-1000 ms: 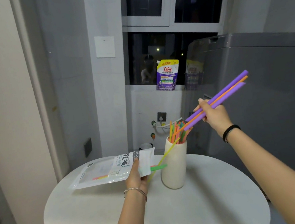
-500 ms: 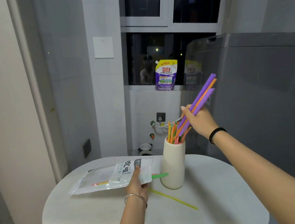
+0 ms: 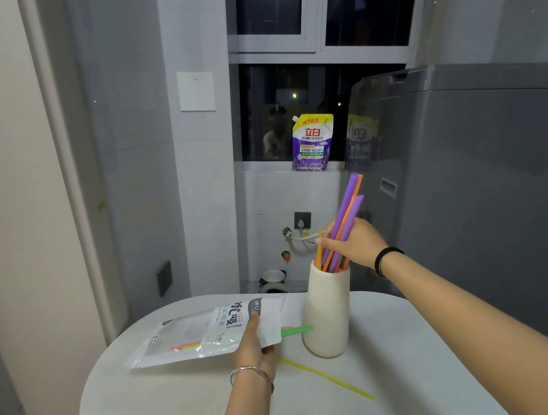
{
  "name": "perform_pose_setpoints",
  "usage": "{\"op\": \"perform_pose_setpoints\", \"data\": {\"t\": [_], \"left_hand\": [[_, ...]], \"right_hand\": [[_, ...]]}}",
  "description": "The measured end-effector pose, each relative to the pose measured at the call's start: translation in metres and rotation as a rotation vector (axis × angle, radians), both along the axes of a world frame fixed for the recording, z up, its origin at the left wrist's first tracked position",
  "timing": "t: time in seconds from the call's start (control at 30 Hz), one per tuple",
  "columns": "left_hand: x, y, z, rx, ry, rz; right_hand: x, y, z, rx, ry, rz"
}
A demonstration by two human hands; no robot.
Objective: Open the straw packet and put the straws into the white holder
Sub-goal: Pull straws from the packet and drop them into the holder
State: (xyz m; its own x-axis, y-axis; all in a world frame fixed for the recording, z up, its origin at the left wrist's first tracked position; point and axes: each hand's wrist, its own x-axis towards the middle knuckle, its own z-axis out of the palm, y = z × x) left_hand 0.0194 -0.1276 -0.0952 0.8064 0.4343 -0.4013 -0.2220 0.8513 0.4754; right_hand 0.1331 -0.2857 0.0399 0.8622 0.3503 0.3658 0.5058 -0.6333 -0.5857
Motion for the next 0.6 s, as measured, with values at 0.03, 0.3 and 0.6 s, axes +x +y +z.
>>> {"op": "perform_pose_setpoints", "data": {"t": [0.03, 0.3, 0.6], "left_hand": [[0.0, 0.001, 0.0, -0.001, 0.001, 0.003], [0.003, -0.002, -0.002, 0.01, 0.023, 0.004], [0.0, 0.001, 0.001, 0.004, 0.026, 0.011]], "right_hand": [[0.0, 0.0, 0.001, 0.058, 0.009, 0.005], [-0.004, 0.006, 0.011, 0.254, 0.016, -0.013], [-0.006, 0.0, 0.011, 0.311, -0.176, 0.027]]}}
